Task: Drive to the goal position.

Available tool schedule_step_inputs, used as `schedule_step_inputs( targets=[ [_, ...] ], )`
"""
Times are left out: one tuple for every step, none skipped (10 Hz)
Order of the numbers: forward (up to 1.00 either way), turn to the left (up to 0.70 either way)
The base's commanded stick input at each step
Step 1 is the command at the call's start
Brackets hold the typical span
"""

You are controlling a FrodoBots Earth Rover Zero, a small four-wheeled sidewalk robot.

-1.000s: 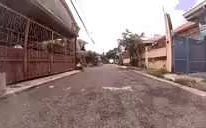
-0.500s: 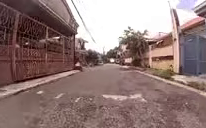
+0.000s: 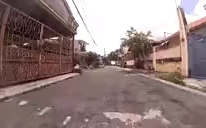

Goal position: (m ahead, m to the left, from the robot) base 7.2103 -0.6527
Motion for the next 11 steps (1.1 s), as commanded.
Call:
schedule_step_inputs(
  targets=[
    [1.00, 0.00],
    [1.00, 0.00],
    [1.00, 0.00],
    [1.00, 0.00],
    [1.00, 0.00],
    [1.00, 0.00],
    [1.00, 0.00],
    [1.00, 0.00],
    [1.00, 0.00],
    [1.00, 0.00],
    [1.00, 0.00]
  ],
)
